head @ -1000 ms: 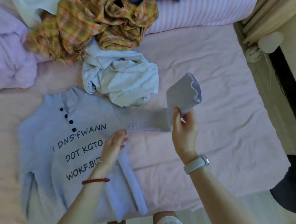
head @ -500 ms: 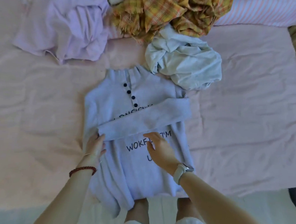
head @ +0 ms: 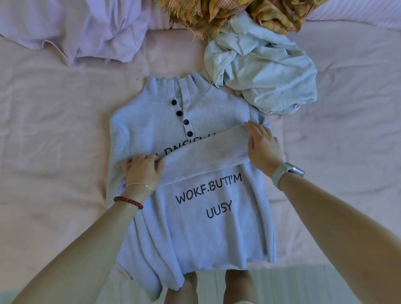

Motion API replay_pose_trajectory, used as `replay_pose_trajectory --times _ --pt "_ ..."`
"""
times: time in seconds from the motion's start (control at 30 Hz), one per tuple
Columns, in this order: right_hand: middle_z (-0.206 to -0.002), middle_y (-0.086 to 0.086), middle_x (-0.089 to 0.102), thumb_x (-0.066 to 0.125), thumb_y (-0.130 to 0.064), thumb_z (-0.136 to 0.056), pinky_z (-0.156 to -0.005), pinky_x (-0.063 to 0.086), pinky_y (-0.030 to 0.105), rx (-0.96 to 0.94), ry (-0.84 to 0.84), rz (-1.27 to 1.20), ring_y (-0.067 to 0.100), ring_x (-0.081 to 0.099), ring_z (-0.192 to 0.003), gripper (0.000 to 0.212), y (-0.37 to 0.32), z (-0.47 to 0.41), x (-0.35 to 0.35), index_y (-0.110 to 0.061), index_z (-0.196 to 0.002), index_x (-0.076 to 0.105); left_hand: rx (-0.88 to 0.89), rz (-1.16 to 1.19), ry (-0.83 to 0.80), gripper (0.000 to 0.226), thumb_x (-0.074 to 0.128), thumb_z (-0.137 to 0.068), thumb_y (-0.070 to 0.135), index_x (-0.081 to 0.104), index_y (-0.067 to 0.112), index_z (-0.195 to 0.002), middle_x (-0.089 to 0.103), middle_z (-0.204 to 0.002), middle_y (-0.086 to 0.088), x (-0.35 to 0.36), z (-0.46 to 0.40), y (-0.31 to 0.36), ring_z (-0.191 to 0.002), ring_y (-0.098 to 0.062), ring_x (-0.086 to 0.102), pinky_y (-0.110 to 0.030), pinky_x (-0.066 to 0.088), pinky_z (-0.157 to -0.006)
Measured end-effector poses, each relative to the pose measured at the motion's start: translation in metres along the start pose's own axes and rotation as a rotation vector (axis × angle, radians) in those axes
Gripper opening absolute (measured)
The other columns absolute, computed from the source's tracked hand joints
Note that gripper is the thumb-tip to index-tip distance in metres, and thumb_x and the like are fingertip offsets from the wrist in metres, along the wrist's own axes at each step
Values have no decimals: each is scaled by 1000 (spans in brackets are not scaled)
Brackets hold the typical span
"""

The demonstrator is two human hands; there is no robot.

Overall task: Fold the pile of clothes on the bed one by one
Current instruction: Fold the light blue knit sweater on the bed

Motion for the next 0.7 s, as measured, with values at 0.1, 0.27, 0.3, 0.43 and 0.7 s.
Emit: replay_pose_trajectory --times 0.1,0.27,0.3,0.43,0.7 --pt "-142 7 44 31 -5 -97 -100 36 40 -29 -57 -50 28 37 -128 43 9 -24 -14 -13 -139 41 -8 136 108 40 41 -91 30 68 1 -88 60 -93 -22 -4 8 -10 -95 -39 55 -42 30 -92" --pt "-125 5 60 32 -10 -99 -90 42 33 -119 -377 94 27 55 -111 38 15 -62 -27 -18 -129 54 -144 226 239 50 26 -83 37 59 0 -74 61 -62 -23 -20 25 -22 -71 -41 61 -46 34 -95" --pt "-122 2 62 33 -12 -99 -88 44 33 -149 -423 164 25 56 -107 37 15 -68 -28 -21 -126 57 -162 215 229 45 30 -85 33 59 0 -75 62 -62 -24 -21 27 -24 -70 -42 61 -46 35 -94" --pt "-97 -2 63 42 -28 -97 -77 46 33 -220 -589 369 20 58 -88 25 17 -82 -30 -22 -107 64 -200 89 197 35 37 -84 27 60 2 -76 64 -67 -21 -14 28 -27 -67 -39 60 -41 31 -81" --pt "-75 -1 48 52 -24 -92 -62 41 35 -131 -591 134 30 54 -65 22 34 -99 -47 -3 -85 54 -243 -72 241 27 42 -79 18 62 4 -68 62 -70 -19 -13 10 -18 -74 -39 57 -41 20 -78"
Point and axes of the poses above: each hand's wrist, its own z-axis away from the middle knuckle, its own x-axis out of the palm, y = z × x, the point moved 2 cm from there along -z, towards the middle knuckle
